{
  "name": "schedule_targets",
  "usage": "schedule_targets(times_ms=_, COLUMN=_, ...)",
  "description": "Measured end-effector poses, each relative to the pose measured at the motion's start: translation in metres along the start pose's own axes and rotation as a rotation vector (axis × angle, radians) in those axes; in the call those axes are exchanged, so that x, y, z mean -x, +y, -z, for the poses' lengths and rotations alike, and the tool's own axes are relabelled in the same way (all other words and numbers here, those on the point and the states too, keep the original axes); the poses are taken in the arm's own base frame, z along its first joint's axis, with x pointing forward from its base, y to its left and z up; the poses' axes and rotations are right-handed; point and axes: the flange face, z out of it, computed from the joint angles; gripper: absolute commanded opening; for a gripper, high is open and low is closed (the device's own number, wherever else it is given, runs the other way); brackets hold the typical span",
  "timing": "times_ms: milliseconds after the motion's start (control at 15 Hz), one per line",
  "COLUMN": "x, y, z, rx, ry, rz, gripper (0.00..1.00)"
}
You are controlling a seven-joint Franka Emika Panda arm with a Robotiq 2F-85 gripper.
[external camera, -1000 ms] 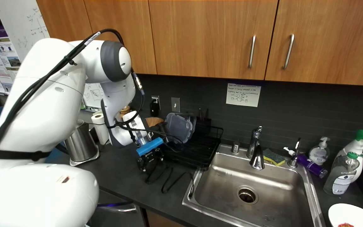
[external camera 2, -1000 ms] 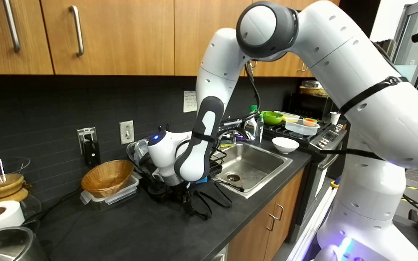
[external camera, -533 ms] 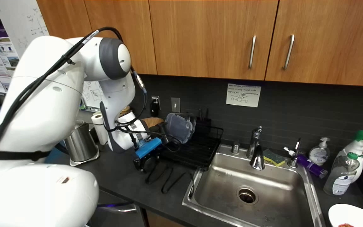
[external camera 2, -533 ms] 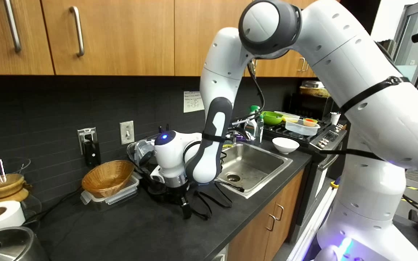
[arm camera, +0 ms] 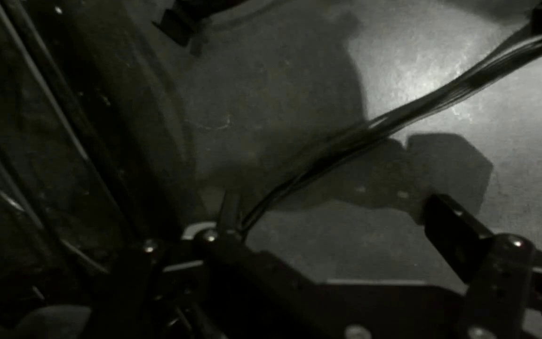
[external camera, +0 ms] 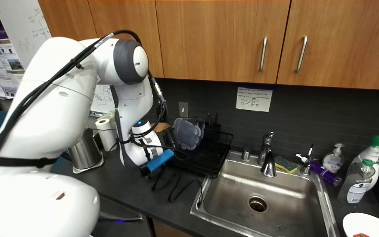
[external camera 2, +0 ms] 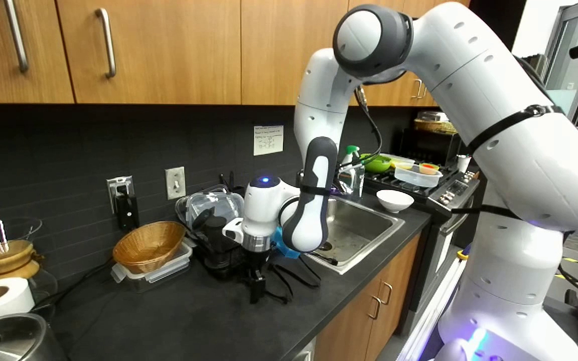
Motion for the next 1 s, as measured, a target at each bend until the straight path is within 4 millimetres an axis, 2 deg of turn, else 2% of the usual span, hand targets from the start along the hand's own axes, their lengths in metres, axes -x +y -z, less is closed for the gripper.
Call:
schedule_targets(times_ms=133, x=0.005, y=0.000, z=0.001, rx=-0.009, ry=0.046, rz=0.002, gripper=0.72)
schedule_targets(times_ms=200, x=0.006, y=0.001, z=0.002, rx=-0.012, ry=0.064, rz=0.007, gripper=0.66)
schedule_targets(times_ms=467, x=0.007, y=0.002, z=0.006, rx=-0.023, ry=0.115, rz=0.037, gripper=0.33)
schedule_targets(times_ms=733, x=0.008, y=0.008, z=0.009, rx=-0.023, ry=0.149, rz=0.058, gripper=0.05)
schedule_targets(times_ms=800, x=0.008, y=0.009, z=0.010, rx=-0.024, ry=0.157, rz=0.059, gripper=0.00)
schedule_targets(times_ms=933, x=0.008, y=0.012, z=0.012, rx=-0.026, ry=0.171, rz=0.060, gripper=0.00)
schedule_targets(times_ms=1000, x=0.008, y=0.012, z=0.013, rx=-0.028, ry=0.178, rz=0.059, gripper=0.03)
